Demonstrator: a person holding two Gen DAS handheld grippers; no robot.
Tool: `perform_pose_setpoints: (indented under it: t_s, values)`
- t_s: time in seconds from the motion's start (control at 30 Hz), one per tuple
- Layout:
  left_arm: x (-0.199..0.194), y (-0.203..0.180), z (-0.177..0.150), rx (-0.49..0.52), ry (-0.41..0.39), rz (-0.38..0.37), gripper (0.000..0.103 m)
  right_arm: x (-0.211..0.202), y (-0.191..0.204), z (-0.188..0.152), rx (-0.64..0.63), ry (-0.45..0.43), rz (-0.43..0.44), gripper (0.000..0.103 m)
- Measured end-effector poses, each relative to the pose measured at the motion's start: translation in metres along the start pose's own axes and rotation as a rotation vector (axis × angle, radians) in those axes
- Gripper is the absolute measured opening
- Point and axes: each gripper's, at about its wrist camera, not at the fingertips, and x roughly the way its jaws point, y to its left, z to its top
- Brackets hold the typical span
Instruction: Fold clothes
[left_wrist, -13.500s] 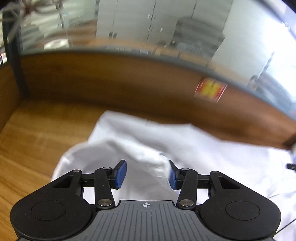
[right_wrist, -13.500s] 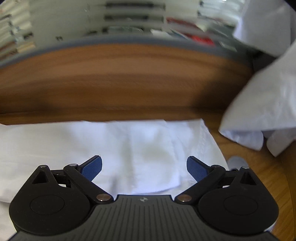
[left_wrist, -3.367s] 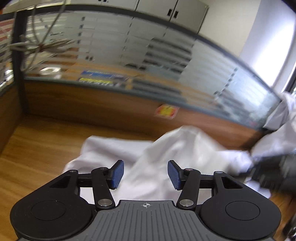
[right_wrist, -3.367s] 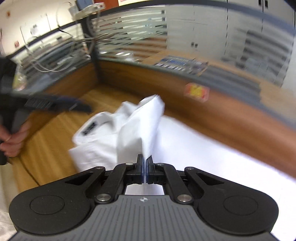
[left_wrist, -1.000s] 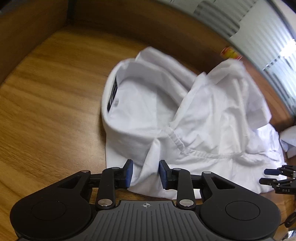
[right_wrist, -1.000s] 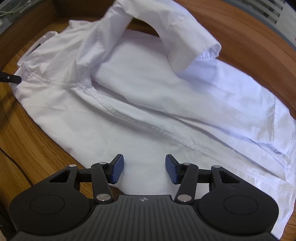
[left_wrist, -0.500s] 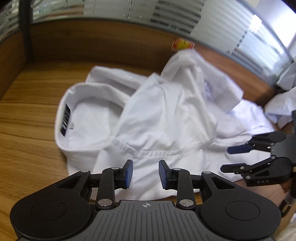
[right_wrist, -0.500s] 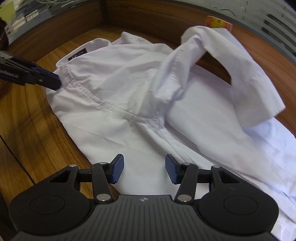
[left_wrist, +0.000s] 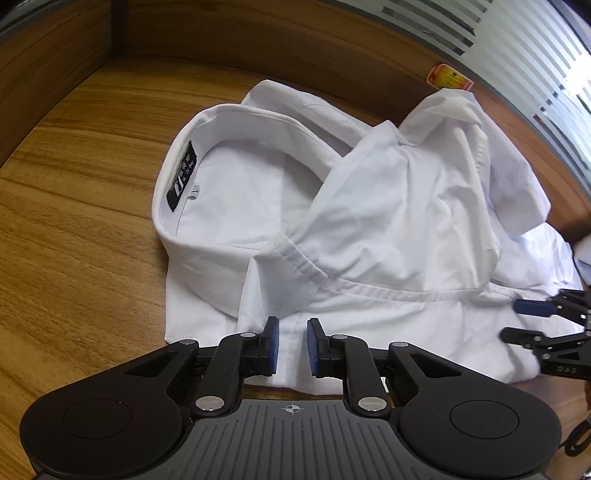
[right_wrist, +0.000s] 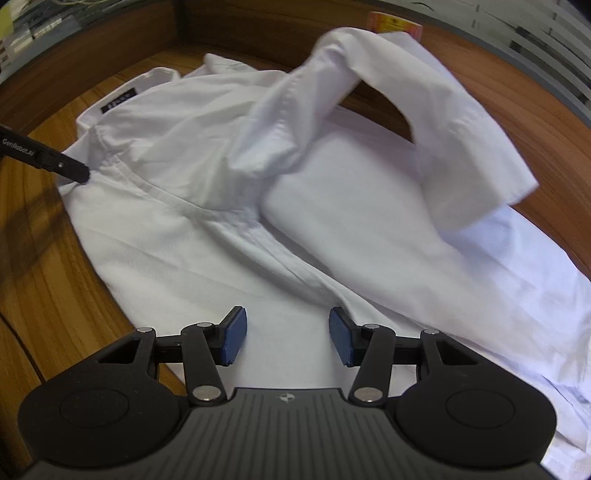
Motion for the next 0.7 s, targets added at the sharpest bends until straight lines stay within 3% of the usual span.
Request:
perform_pose_setpoints:
  t_s: [0.5, 0.6, 0.7]
  values:
    - [0.005, -0.009, 0.002, -0.035, 0.013, 0.064, 0.019, -0.055, -0.137, -0.102, 0.198, 0.018, -0.139, 0.056]
    - [0.005, -0.013, 0.003, -0.069, 0.013, 0.097, 0.019, -0.065, -0.159, -0.123, 0.223, 0.024, -0.165, 0.064]
    - [0.004, -0.022, 0.003, -0.106, 0.011, 0.147, 0.021, -0.078, -0.186, -0.143, 0.291, 0.043, -0.190, 0.063]
